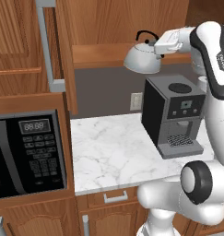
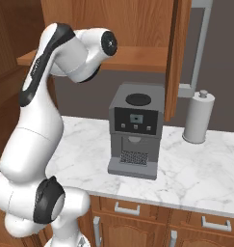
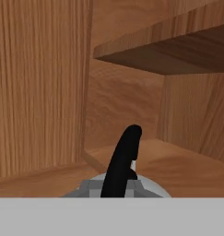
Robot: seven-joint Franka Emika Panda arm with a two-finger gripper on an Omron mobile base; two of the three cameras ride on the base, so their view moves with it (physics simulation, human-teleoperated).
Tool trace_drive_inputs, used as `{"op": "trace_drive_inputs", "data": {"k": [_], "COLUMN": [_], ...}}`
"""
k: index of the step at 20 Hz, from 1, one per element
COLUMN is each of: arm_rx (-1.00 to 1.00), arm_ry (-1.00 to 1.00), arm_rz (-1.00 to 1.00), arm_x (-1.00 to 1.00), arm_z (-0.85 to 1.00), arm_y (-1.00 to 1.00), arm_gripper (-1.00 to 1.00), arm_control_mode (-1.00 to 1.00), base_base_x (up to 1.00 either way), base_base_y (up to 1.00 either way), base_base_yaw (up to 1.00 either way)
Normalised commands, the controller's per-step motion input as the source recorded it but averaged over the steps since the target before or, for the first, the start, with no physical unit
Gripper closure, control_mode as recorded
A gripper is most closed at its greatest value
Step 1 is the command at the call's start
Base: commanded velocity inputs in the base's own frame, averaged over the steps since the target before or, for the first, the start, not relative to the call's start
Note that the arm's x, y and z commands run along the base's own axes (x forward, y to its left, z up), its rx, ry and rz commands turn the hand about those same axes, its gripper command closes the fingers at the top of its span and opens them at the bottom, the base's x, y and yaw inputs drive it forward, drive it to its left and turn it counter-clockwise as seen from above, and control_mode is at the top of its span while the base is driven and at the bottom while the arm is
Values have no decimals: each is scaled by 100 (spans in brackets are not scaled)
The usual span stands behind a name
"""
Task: Open the cabinet, pick the kettle from the cabinet, and place it in the sink.
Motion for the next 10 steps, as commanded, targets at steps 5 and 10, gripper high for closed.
{"op": "trace_drive_inputs", "data": {"k": [5,10], "arm_rx": [-15,-7], "arm_ry": [0,0], "arm_rz": [-18,-21], "arm_x": [-58,-60], "arm_z": [-15,-23], "arm_y": [-11,-6], "arm_gripper": [100,100], "arm_control_mode": [-100,-100], "base_base_x": [0,0], "base_base_y": [0,0], "base_base_yaw": [0,0]}}
